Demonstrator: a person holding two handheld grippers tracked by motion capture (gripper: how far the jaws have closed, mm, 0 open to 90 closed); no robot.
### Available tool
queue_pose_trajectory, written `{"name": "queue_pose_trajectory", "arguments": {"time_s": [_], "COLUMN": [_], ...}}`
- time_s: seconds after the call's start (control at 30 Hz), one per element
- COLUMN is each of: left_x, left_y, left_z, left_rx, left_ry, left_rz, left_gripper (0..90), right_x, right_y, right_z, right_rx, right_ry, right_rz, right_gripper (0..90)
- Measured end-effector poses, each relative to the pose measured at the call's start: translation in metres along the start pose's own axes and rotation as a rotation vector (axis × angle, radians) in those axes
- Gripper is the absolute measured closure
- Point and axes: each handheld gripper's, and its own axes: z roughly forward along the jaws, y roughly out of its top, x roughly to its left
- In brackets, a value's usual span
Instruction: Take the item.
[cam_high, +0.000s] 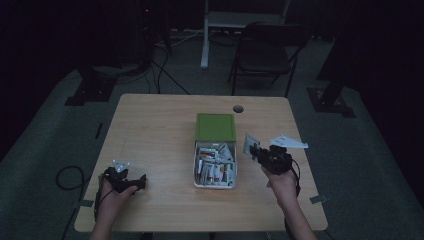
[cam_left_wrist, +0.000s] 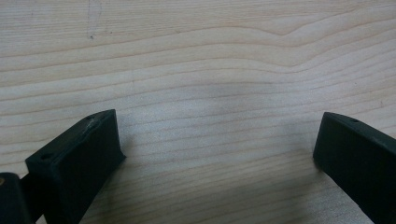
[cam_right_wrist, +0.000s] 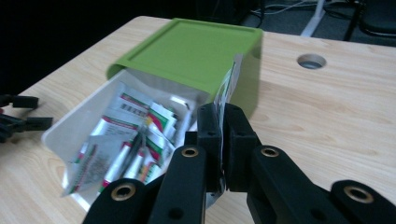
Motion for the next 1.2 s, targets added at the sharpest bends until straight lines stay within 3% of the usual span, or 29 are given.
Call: {"name": "queue_pose_trajectory", "arguments": {"time_s": [0.47, 1.2], "left_x": [0.000, 0.000], "left_y": [0.000, 0.000], "left_z": [0.000, 0.000], "left_rx": [0.001, 0.001], "left_ry": [0.000, 0.000], "left_rz": [0.000, 0.000], "left_gripper": [1.1, 1.1], "right_x": [-0.034, -0.064], "right_y": [-0.026, -0.060], "right_z": [0.007, 0.024], "right_rx": [0.042, 0.143], "right_ry": [-0.067, -0.111], "right_rz": [0.052, 0.093], "right_gripper": [87.2, 87.1]}}
